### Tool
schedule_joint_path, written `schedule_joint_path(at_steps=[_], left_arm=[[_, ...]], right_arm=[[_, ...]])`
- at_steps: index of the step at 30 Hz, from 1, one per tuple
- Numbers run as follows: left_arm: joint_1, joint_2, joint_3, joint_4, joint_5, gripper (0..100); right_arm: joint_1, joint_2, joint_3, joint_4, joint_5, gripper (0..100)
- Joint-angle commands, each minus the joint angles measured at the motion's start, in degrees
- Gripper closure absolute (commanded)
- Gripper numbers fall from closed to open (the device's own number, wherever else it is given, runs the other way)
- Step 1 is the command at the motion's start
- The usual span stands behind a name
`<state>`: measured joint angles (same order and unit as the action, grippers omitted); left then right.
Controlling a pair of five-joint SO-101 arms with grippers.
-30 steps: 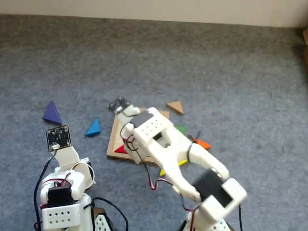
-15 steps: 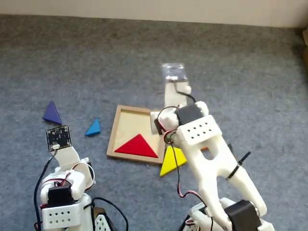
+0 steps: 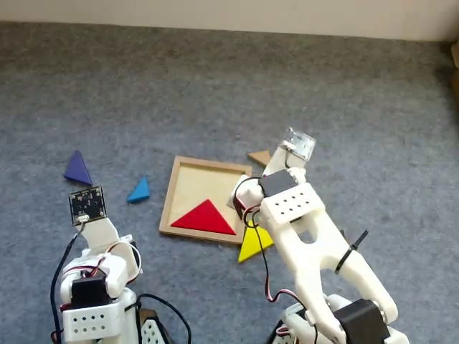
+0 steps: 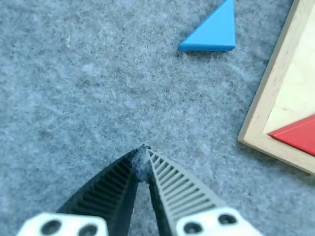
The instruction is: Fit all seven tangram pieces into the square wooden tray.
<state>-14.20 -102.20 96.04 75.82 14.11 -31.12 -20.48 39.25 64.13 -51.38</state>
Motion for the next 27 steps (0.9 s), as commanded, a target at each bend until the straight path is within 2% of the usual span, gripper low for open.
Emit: schedule_joint_path(at_steps=[1,4,11,16,20,27], left_arm=[[-0.92,-2.42,1.1,0.26,0.44,99],[-0.92,-2.42,1.1,0.26,0.44,99],[-0.92,-2.42,1.1,0.26,0.44,99],[-0.92,-2.42,1.1,0.26,0.44,99],[-0.92,-2.42,1.1,0.26,0.44,99],[-0.92,-2.42,1.1,0.26,0.44,99]], right_arm=[[0.13,-1.8,-0.31,-1.1,-3.96,61.1],[0.13,-1.63,-0.31,-1.19,-4.57,54.5],[0.13,8.66,-0.57,-4.35,-4.75,54.5],[0.4,15.08,-5.93,-4.35,-8.79,54.5],[0.48,19.21,-7.6,-4.7,-9.05,54.5],[3.3,21.93,-7.6,-6.55,-11.16,54.5]])
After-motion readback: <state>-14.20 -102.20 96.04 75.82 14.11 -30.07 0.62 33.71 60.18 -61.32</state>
